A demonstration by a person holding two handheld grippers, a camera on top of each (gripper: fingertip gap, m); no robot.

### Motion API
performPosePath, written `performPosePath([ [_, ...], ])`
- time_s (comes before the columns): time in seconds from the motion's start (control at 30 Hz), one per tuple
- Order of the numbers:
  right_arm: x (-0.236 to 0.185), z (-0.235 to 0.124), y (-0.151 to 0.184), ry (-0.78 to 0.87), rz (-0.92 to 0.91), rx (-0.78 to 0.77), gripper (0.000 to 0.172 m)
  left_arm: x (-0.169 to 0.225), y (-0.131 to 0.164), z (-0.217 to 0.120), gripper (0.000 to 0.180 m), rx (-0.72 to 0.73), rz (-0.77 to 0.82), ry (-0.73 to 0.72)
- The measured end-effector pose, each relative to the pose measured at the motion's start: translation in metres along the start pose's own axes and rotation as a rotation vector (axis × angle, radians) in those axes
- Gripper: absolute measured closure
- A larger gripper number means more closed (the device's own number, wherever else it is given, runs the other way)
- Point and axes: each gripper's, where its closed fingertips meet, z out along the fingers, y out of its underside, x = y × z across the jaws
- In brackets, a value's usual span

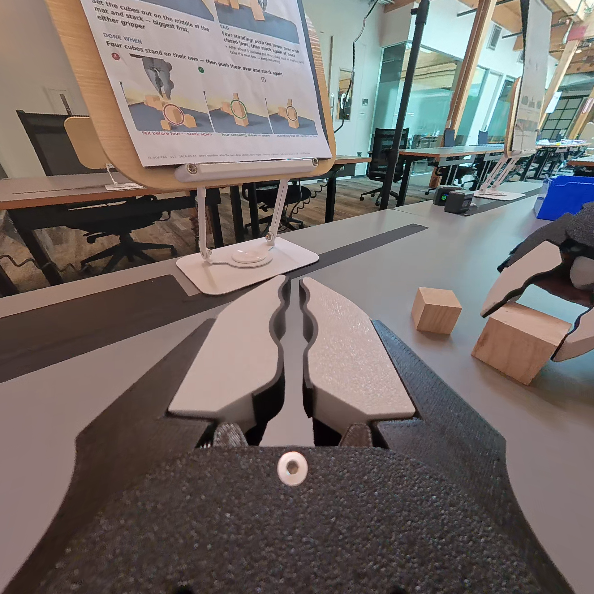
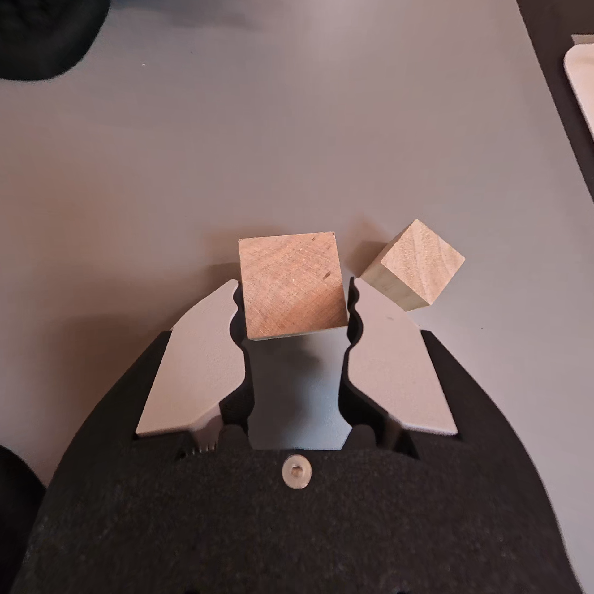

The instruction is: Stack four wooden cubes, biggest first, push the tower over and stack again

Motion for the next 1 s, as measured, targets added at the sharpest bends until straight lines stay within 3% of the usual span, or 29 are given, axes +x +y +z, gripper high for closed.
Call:
performPosePath([
  [0.2, 0.021, -0.027, -0.024, 0.027, 0.160, 0.164, 0.106, -0.002, -0.001, -0.001, 0.177, 0.021, -0.050, 0.000],
  [0.33, 0.060, -0.031, -0.012, 0.202, 0.331, 0.109, 0.111, 0.000, 0.005, 0.003, 0.177, -0.002, -0.045, 0.009],
  [0.5, 0.086, -0.023, -0.009, 0.284, 0.585, 0.049, 0.111, -0.001, 0.003, 0.001, 0.177, -0.002, -0.034, -0.003],
  [0.67, 0.077, 0.001, -0.011, 0.277, 0.556, -0.123, 0.110, -0.003, 0.001, 0.000, 0.178, 0.002, -0.041, -0.008],
  [0.8, 0.083, 0.013, -0.006, 0.281, 0.553, -0.235, 0.123, -0.003, 0.000, 0.000, 0.178, 0.001, -0.040, -0.007],
  [1.0, 0.078, 0.023, 0.002, 0.163, 0.520, -0.402, 0.126, -0.004, -0.003, -0.001, 0.178, 0.006, -0.045, -0.011],
])
